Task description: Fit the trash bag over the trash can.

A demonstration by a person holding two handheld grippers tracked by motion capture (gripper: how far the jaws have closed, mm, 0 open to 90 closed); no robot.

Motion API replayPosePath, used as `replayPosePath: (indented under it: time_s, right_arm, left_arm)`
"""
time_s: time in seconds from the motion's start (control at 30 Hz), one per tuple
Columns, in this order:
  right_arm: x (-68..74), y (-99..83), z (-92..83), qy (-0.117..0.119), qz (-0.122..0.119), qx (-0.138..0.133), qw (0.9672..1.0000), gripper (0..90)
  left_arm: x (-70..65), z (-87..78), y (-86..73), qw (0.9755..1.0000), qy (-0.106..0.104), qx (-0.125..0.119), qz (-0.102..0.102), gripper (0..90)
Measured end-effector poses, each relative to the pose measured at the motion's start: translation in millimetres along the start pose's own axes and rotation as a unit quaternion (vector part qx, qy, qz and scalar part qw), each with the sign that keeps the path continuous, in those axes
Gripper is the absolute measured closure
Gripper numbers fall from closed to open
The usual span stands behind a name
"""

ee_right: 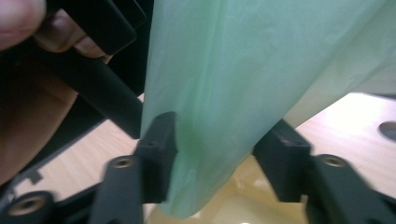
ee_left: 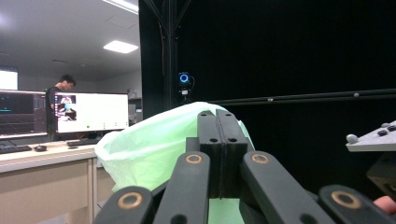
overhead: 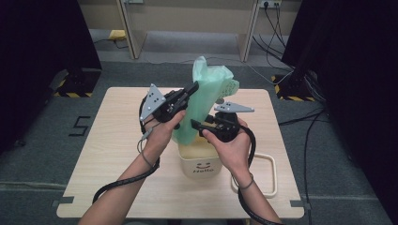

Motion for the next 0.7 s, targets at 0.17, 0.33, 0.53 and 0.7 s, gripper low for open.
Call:
replayPosePath:
  time_s: [0.17, 0.33, 0.53, 0.7]
  right_arm:
    - [-5.7, -1.9, 0.8, -0.007, -0.018, -0.004, 0.9998, 79.1]
    - [-10.0, -5.1, -1.8, -0.015, -0.046, -0.010, 0.9988, 90.0]
    - [-14.7, -6.4, -8.4, -0.044, -0.064, 0.006, 0.9970, 90.0]
    - [-16.7, -9.8, -18.7, -0.070, -0.091, 0.020, 0.9931, 90.0]
  left_arm:
    - [-2.1, -0.8, -2.4, 0.9999, -0.006, -0.003, -0.012, 90.0]
    - [-1.5, -2.9, -5.7, 0.9998, -0.009, 0.001, -0.017, 90.0]
    - [-2.0, -7.4, -9.0, 0.9997, -0.018, 0.013, -0.013, 89.9]
    - [-5.6, -14.2, -16.0, 0.9986, -0.037, 0.037, -0.008, 89.8]
Point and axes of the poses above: each handheld gripper's, and its own axes: z roughly forward along the jaws, y roughly out of its top, x roughly to its left, the point moved 1 cm from there along z, roughly forward along the jaws, and after that the axes turned 1 degree about x, right-handed, at the moved point
